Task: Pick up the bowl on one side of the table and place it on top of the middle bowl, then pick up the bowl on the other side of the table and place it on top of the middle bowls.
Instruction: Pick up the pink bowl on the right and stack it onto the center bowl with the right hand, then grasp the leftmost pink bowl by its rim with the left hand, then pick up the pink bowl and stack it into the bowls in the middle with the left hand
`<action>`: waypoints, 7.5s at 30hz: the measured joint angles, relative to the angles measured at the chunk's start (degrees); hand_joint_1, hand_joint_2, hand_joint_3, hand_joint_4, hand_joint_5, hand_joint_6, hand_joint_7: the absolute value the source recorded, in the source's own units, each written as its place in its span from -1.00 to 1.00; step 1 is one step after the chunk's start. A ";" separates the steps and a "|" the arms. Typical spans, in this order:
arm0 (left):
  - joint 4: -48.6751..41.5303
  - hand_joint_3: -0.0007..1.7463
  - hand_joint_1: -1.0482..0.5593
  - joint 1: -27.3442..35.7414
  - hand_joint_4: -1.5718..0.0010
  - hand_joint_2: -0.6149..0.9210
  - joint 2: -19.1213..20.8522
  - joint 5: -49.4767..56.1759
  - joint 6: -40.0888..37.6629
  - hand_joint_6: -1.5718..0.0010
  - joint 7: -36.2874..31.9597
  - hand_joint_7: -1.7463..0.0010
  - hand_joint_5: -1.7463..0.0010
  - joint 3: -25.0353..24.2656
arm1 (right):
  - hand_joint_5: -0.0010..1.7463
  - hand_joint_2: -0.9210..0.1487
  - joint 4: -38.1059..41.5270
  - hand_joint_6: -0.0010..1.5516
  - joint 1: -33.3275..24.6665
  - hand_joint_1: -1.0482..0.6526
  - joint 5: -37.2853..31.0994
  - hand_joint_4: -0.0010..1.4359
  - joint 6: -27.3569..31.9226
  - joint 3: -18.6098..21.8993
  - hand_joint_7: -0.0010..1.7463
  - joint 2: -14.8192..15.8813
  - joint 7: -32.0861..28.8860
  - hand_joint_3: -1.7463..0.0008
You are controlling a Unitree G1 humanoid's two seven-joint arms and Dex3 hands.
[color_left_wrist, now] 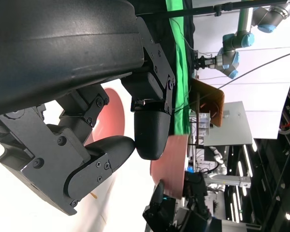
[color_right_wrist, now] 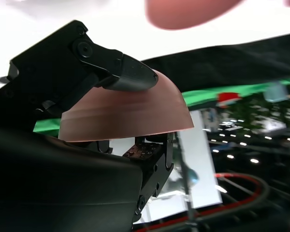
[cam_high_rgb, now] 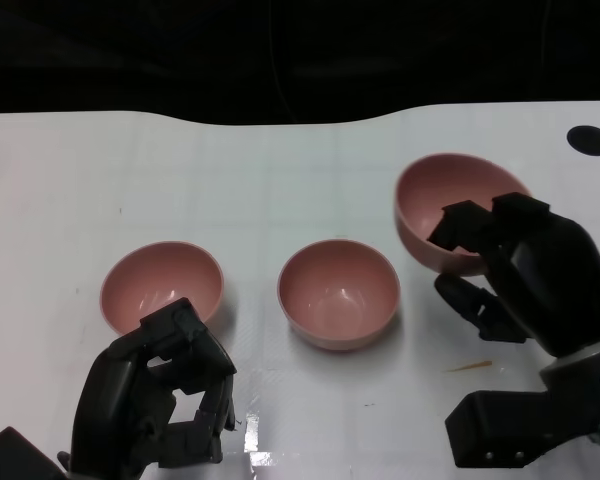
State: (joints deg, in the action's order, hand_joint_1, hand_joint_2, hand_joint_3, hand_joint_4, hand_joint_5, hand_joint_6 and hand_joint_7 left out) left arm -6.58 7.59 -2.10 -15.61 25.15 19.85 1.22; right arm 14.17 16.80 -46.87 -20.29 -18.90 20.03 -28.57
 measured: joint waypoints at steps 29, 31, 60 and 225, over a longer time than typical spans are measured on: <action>0.00 0.61 0.05 0.06 -0.26 0.23 -0.02 0.47 0.25 -0.11 0.00 -0.73 -0.95 0.02 | 0.51 -0.23 26.42 0.11 14.64 0.00 -5.09 0.26 -6.64 -13.40 0.16 -8.66 0.71 -0.06; 0.00 0.61 0.04 0.07 -0.26 0.22 -0.06 0.37 0.26 -0.11 0.01 -0.73 -0.95 0.06 | 0.10 -0.61 26.34 0.13 14.86 -0.10 -5.13 0.17 -4.66 -13.90 -0.42 -8.55 4.63 0.37; -0.29 0.59 0.06 -0.22 -0.27 0.24 -0.22 -0.50 0.01 -0.12 0.88 -0.70 -0.93 -0.01 | -0.68 -1.00 -2.86 -0.68 4.92 -0.73 0.79 -0.81 6.55 -7.83 -1.00 -2.96 24.54 0.57; -34.08 -0.61 -0.09 -53.72 0.12 0.88 15.17 53.64 4.15 -0.09 -10.23 0.59 -0.36 27.17 | 1.00 -0.09 -17.23 0.01 -29.95 0.10 43.06 0.21 -2.46 12.02 0.68 -15.42 32.69 -0.58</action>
State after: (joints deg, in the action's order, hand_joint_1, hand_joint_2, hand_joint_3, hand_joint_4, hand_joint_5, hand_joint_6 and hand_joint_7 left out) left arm -40.65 -46.13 13.07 38.03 29.30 9.63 28.39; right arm -3.06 -13.15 -3.81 -22.74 -6.88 4.61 4.13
